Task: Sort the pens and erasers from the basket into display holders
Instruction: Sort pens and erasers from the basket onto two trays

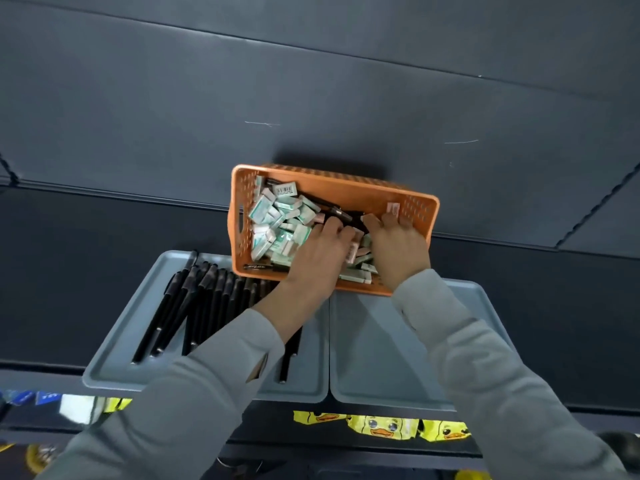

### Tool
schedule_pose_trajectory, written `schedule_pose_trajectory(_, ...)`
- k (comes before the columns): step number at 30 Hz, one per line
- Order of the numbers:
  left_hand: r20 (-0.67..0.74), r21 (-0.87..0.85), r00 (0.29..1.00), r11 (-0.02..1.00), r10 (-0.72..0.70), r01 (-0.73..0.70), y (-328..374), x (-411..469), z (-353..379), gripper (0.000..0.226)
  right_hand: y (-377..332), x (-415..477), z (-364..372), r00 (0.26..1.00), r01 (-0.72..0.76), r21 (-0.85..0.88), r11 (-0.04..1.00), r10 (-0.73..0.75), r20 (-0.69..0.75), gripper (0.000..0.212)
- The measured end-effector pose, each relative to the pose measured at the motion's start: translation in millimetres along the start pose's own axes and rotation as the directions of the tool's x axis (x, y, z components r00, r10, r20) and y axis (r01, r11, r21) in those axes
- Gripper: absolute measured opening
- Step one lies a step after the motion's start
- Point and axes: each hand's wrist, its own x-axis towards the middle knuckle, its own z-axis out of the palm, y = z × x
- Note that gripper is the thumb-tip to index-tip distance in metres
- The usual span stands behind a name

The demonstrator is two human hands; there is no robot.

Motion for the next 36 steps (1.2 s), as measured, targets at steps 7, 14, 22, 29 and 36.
schedule_pose_trajectory(7, -0.274, -0.165, 0.947, 0.978, -0.167, 0.124, -33, -9, -18, 0.035, 2, -3, 7, 0.995, 0.024, 0.107, 0.994, -0.014, -0.098, 0.041)
schedule_pose_trajectory(14, -0.004, 0.166, 0.950, 0.936, -0.313, 0.310, -41, -18, -10, 0.062, -10, -3, 14, 0.957, 0.083, 0.436, 0.896, 0.050, -0.286, 0.017)
schedule_pose_trajectory(22, 0.011, 0.188, 0.948, 0.931, -0.319, 0.312, -41, -5, -6, 0.050, -17, -11, 18, 0.967, 0.100, 0.561, 0.822, 0.053, -0.251, 0.016)
schedule_pose_trajectory(29, -0.023, 0.218, 0.965, 0.940, -0.263, 0.261, -50, -2, -6, 0.040, -8, -7, 22, 0.950, 0.185, 0.510, 0.840, -0.020, -0.313, 0.015)
schedule_pose_trajectory(36, -0.109, -0.082, 0.951, 0.956, -0.288, 0.280, -58, -1, -13, 0.045, 9, 15, 33, 0.924, 0.259, 0.487, 0.834, -0.067, -0.377, 0.012)
